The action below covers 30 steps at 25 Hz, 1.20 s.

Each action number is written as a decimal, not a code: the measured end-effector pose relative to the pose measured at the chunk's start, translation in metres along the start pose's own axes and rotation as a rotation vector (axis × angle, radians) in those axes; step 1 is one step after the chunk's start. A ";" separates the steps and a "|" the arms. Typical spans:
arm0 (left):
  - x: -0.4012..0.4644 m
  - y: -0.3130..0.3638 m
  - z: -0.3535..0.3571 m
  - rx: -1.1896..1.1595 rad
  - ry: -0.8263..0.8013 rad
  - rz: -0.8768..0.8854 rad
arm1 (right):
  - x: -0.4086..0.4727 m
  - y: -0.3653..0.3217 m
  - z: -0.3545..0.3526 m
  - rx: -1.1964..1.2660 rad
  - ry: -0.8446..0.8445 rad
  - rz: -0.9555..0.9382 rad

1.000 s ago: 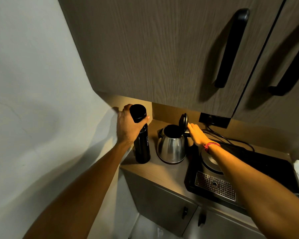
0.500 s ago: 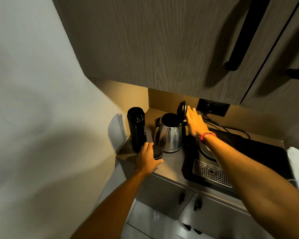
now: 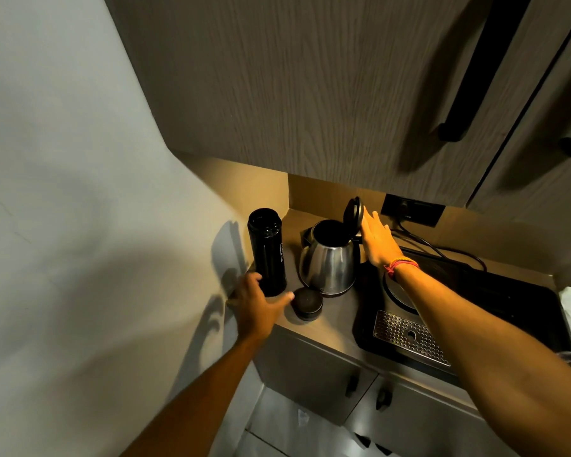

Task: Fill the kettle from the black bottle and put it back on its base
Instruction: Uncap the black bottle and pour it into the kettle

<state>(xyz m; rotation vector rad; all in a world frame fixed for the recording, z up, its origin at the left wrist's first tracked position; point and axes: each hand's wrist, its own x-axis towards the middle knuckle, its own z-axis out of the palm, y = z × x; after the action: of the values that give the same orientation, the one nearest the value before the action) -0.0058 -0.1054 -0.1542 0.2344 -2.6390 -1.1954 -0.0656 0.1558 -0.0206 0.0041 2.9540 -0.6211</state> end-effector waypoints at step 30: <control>0.091 0.093 -0.018 0.384 -0.153 0.162 | 0.031 0.025 0.025 -0.018 0.036 -0.076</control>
<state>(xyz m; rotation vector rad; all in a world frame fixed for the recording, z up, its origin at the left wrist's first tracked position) -0.0926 -0.0792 -0.0594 -0.0081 -2.9380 -0.6741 -0.0923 0.1677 -0.0569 -0.0996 3.0064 -0.6103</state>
